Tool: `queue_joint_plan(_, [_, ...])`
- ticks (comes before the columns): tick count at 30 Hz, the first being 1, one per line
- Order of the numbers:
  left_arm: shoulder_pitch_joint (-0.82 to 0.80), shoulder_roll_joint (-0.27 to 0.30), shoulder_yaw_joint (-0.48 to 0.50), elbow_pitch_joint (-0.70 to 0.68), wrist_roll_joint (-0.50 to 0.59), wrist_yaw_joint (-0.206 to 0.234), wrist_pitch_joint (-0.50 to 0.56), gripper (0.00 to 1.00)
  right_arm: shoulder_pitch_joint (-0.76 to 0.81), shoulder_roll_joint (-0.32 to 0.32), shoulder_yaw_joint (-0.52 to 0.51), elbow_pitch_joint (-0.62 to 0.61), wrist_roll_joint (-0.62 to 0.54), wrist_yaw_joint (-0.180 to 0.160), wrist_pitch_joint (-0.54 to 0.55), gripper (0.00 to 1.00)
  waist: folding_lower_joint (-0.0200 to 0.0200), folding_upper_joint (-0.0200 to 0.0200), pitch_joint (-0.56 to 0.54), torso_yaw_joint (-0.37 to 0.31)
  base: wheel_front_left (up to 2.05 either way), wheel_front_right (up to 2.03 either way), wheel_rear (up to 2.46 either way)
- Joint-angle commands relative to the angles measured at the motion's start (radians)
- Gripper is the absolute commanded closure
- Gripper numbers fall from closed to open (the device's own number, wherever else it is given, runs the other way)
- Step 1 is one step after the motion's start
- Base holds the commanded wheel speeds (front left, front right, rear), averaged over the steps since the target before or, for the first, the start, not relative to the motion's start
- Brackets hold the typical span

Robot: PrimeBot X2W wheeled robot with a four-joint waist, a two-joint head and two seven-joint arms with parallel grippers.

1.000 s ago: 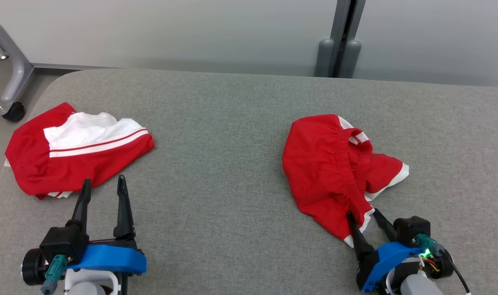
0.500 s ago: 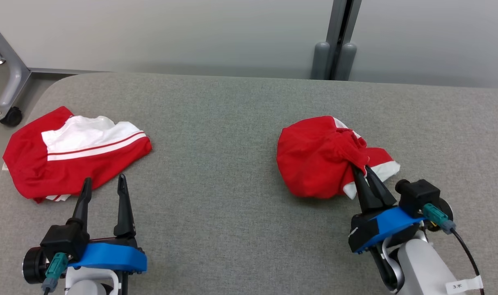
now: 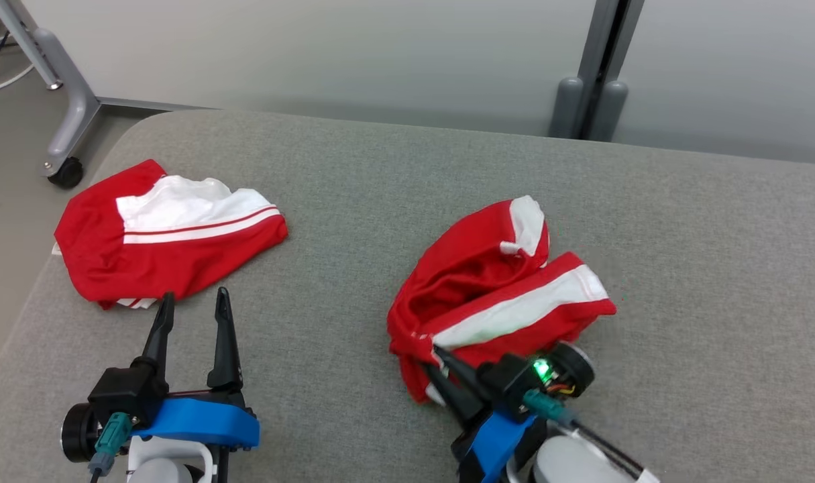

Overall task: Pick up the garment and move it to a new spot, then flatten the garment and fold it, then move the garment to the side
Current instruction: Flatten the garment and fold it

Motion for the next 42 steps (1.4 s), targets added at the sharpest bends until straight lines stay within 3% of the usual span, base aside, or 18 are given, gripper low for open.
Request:
queue_joint_plan(1, [-0.005, -0.002, -0.001, 0.003, -0.007, 0.001, -0.003, 0.0, -0.012, -0.005, 0.043, 0.019, 0.012, 0.0, -0.001, 1.0, 0.0, -0.0001, 0.004, 0.01, 0.0, 0.0, 0.0])
queue_joint_plan(6, [-0.001, -0.005, -0.009, 0.008, -0.014, 0.005, -0.003, 0.0, 0.012, -0.005, 0.2, 0.085, 0.068, 0.0, -0.001, 1.0, 0.0, -0.0001, 0.006, 0.023, 0.0, 0.0, 0.0])
queue_joint_plan(7, [0.0, -0.005, -0.009, 0.009, -0.017, 0.006, -0.003, 0.0, 0.015, -0.005, 0.218, 0.09, 0.084, 0.0, -0.001, 0.92, 0.0, -0.0001, 0.006, 0.023, 0.0, 0.0, 0.0])
queue_joint_plan(8, [0.0, -0.005, -0.008, 0.01, -0.018, 0.006, -0.003, 0.0, 0.014, -0.004, 0.231, 0.094, 0.095, 0.0, -0.001, 0.52, 0.0, -0.0001, 0.006, 0.021, 0.0, 0.0, 0.0])
queue_joint_plan(9, [0.001, -0.006, -0.006, 0.011, -0.017, 0.006, -0.003, 0.0, 0.016, -0.004, 0.241, 0.095, 0.104, 0.0, -0.001, 0.0, 0.0, -0.0001, 0.006, 0.018, 0.0, 0.0, 0.0])
queue_joint_plan(17, [0.014, -0.006, 0.02, 0.013, -0.007, 0.007, -0.003, 0.0, 0.034, -0.004, 0.198, -0.032, 0.099, 0.0, -0.001, 0.0, 0.0, -0.0001, -0.02, -0.033, 0.0, 0.0, 0.0])
queue_joint_plan(25, [0.032, -0.005, 0.054, 0.004, 0.001, 0.002, -0.003, 0.0, 0.052, -0.004, -0.023, -0.128, -0.015, 0.0, -0.001, 0.0, 0.0, -0.0001, -0.042, -0.086, 0.0, 0.0, 0.0])
queue_joint_plan(34, [0.046, -0.006, 0.056, -0.005, 0.011, 0.0, -0.003, 0.0, 0.072, -0.004, -0.205, -0.15, -0.123, 0.0, 0.062, 0.0, 0.0, -0.0001, -0.048, -0.104, 0.0, 0.0, 0.0])
queue_joint_plan(42, [0.043, -0.007, 0.04, -0.007, 0.006, -0.002, -0.003, 0.0, 0.097, -0.005, -0.241, -0.059, -0.136, 0.0, 0.119, 0.0, 0.0, -0.0001, -0.035, -0.08, 0.0, 0.0, 0.0])
